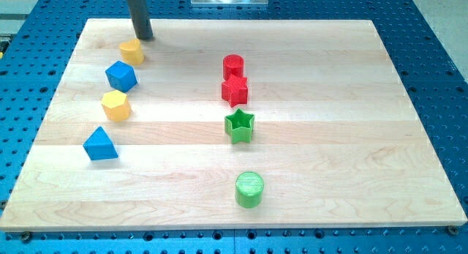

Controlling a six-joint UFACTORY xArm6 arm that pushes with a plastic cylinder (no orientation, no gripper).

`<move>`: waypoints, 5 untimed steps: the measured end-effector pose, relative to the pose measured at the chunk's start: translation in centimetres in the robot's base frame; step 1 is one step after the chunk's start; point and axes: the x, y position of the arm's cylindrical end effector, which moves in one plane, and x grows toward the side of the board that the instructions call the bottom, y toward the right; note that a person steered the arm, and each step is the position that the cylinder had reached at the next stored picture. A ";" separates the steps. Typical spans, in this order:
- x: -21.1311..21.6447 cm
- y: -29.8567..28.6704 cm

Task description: Move your arm horizontally left to the yellow heart

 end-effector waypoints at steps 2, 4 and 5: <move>-1.7 -1.4; 6.5 -7.8; 7.5 -9.9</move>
